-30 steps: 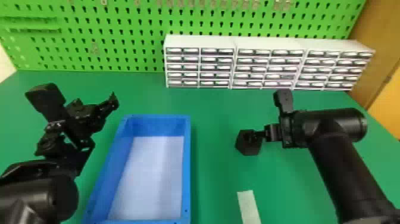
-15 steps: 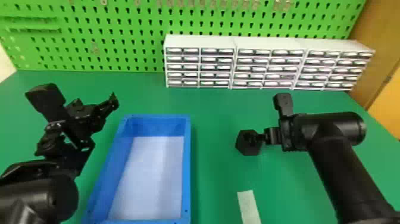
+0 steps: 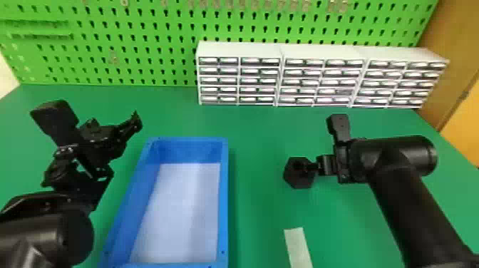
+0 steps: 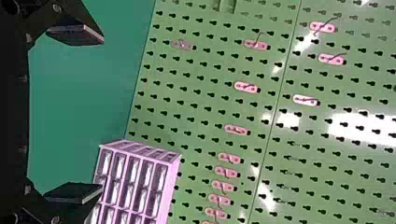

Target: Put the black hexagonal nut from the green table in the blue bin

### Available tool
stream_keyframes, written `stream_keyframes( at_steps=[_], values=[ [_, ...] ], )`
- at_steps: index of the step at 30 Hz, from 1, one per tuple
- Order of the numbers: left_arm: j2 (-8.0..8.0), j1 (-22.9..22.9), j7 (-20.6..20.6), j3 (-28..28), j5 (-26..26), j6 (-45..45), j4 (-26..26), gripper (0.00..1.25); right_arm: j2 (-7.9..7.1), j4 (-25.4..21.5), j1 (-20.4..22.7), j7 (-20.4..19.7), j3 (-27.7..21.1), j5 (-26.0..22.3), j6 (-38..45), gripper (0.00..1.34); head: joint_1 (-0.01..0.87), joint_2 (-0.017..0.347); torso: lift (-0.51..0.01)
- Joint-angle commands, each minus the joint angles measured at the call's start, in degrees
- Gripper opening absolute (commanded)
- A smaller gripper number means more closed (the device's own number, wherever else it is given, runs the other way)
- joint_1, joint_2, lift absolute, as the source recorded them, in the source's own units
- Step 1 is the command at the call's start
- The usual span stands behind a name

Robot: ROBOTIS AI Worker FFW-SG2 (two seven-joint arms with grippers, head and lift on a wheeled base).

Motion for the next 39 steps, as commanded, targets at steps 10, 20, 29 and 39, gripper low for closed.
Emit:
stream_keyframes(
  at_steps=[10, 20, 29, 39],
  values=[
    [0.0, 0.0, 0.0, -0.1, 0.0, 0.0, 0.0, 1.08, 0.01, 0.0, 0.0, 0.0, 0.3, 0.3, -0.1, 1.0, 0.692, 0.009, -0.097],
    [0.0, 0.1, 0.0, 0.0, 0.1, 0.0, 0.0, 1.08, -0.08, 0.0, 0.0, 0.0, 1.0, 0.5, -0.2, 0.64, 0.692, 0.009, -0.097],
    [0.0, 0.1, 0.0, -0.1, 0.1, 0.0, 0.0, 1.08, 0.01, -0.1, -0.2, 0.0, 2.8, 1.5, -0.3, 0.43, 0.692, 0.009, -0.097],
    [0.0, 0.1, 0.0, 0.0, 0.1, 0.0, 0.0, 1.08, 0.01, -0.1, -0.3, 0.1, 3.5, 1.7, -0.7, 0.42, 0.692, 0.009, -0.097]
  ],
)
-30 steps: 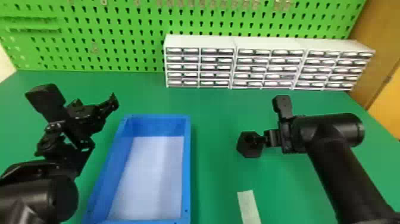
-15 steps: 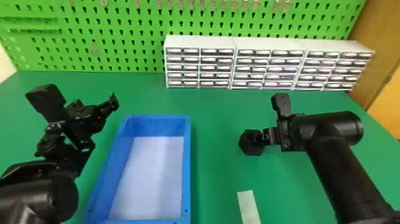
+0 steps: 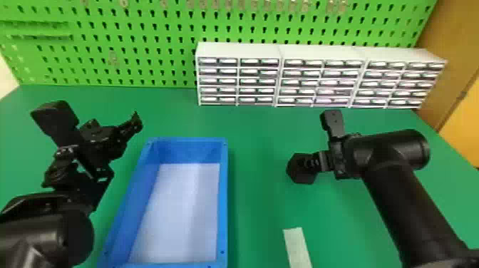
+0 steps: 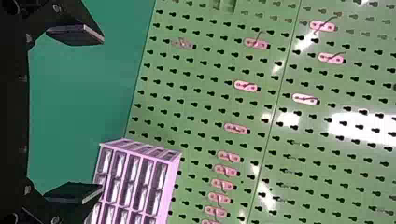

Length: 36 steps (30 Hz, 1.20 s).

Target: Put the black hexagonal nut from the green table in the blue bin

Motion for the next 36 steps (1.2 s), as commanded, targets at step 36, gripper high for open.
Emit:
stream_keyframes(
  at_steps=[36],
  values=[
    [0.0, 0.2, 0.0, 0.2, 0.4, 0.0, -0.1, 1.08, 0.53, -19.5, 12.0, 0.0, -8.8, -10.1, -33.3, 0.42, 0.692, 0.009, -0.097]
  ],
)
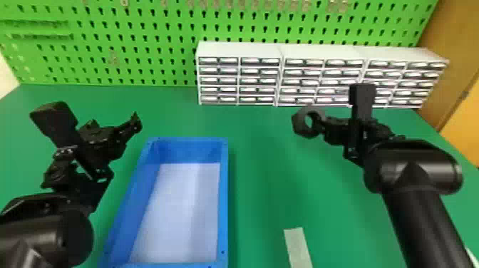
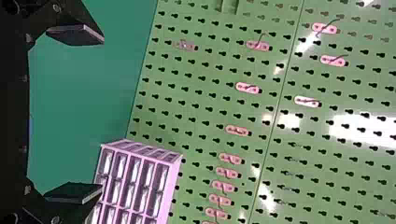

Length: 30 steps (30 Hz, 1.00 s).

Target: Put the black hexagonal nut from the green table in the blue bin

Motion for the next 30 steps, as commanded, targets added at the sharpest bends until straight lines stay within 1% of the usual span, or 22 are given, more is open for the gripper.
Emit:
stream_keyframes(
  at_steps=[1, 4, 8, 13, 19, 24, 30],
  values=[
    [0.0, 0.1, 0.0, 0.1, 0.0, 0.0, -0.1, 1.08, 0.5, -1.9, 2.2, -0.1, -1.0, -4.8, -9.5, 0.42, 0.692, 0.009, -0.097],
    [0.0, 0.1, 0.0, 0.1, 0.0, 0.0, -0.2, 1.08, 0.68, -2.1, 3.0, -0.1, -0.7, -9.9, -14.1, 0.42, 0.692, 0.009, -0.097],
    [0.0, 0.1, 0.0, 0.1, 0.0, 0.0, -0.2, 1.08, 0.42, -2.6, 3.1, -0.1, 1.2, -15.7, -16.9, 0.42, 0.692, 0.009, -0.097],
    [0.0, 0.0, 0.0, 0.1, 0.0, 0.0, -0.3, 1.08, -1.43, -3.5, 2.8, -0.1, 5.6, -24.1, -17.6, 0.42, 0.692, 0.009, -0.097],
    [0.0, 0.4, 0.0, 0.5, 0.0, 0.0, -0.4, 1.08, -3.1, -4.8, 2.1, 0.0, 10.9, -31.3, -16.9, 0.42, 0.692, 0.009, -0.097],
    [0.0, 0.3, 0.0, 0.5, 0.0, 0.0, -0.3, 1.08, -4.94, -5.3, 0.7, 0.0, 17.5, -35.1, -15.8, 0.42, 0.692, 0.009, -0.097],
    [0.0, 0.3, 0.0, 0.6, -0.1, 0.0, -0.3, 1.08, -7.84, -5.4, -1.1, 0.0, 25.6, -38.6, -13.4, 0.42, 0.692, 0.009, -0.097]
  ],
)
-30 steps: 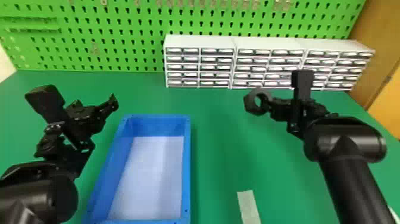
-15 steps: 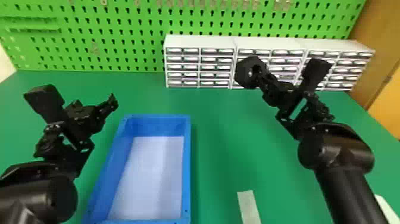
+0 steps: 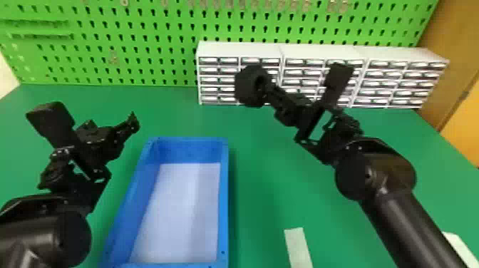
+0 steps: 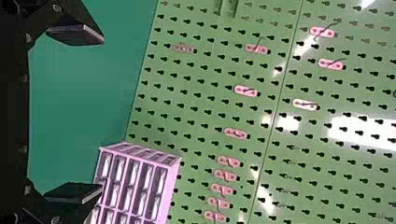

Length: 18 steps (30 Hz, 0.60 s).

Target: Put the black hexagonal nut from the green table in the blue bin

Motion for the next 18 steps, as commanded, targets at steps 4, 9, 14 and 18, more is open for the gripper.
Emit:
stream_keyframes(
  at_steps=[4, 9, 14, 18],
  values=[
    [0.0, 0.2, 0.0, 0.2, 0.0, 0.0, 0.0, 1.08, -3.34, -0.3, -2.2, 0.4, 9.5, -3.7, 2.4, 0.42, 0.692, 0.009, -0.097],
    [0.0, 0.2, 0.0, 0.1, 0.0, 0.0, 0.0, 1.08, -4.22, -0.3, -3.5, 0.8, 13.9, -5.7, 2.8, 0.42, 0.692, 0.009, -0.097],
    [0.0, 0.0, 0.0, 0.1, -0.1, 0.0, 0.0, 1.08, -4.93, -0.4, -5.0, 0.9, 18.8, -7.9, 2.8, 0.42, 0.692, 0.009, -0.097],
    [0.0, 0.0, 0.0, 0.0, -0.2, 0.0, 0.0, 1.08, -5.54, -0.4, -5.8, 1.1, 22.3, -9.5, 2.8, 0.42, 0.692, 0.009, -0.097]
  ],
)
